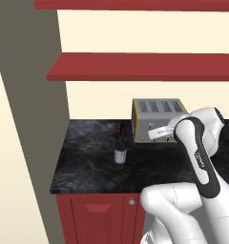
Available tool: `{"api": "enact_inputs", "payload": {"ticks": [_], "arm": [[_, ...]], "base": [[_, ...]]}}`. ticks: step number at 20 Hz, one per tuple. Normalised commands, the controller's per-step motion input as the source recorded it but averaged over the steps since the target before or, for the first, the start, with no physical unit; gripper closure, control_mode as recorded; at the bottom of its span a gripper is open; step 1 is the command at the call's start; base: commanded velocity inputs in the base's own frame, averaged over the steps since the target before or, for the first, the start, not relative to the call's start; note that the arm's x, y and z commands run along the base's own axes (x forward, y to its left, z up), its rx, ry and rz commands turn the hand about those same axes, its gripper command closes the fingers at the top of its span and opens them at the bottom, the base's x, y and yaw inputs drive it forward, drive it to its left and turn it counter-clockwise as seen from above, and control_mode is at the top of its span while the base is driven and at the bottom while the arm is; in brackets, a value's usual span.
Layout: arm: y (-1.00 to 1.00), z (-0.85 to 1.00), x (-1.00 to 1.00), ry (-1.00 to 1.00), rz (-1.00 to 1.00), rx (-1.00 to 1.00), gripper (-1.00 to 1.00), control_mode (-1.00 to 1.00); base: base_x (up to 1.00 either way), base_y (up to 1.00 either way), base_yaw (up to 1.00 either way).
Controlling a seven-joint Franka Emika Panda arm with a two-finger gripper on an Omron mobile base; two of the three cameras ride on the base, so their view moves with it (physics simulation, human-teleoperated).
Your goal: There is a wine glass and glass cup on the dining counter. Place the wine bottle next to the wine glass and the juice bottle next to the glass cup.
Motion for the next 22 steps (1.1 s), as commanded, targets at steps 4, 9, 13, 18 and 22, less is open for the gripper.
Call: {"api": "enact_inputs", "payload": {"ticks": [4,9,13,18,22], "arm": [[0.14,0.0,0.07,0.11,0.0,0.0,-1.0,-1.0],[0.14,0.01,0.02,0.01,0.0,0.0,-1.0,-1.0],[0.14,0.0,0.0,0.0,0.0,0.0,-1.0,-1.0],[0.08,0.0,0.04,0.0,0.0,0.0,-1.0,-1.0],[0.11,0.0,0.13,0.0,0.0,0.0,-1.0,-1.0]], "base": [[0.0,0.0,0.0],[0.0,0.0,0.0],[0.0,0.0,0.0],[0.0,0.0,0.0],[0.0,0.0,0.0]]}}
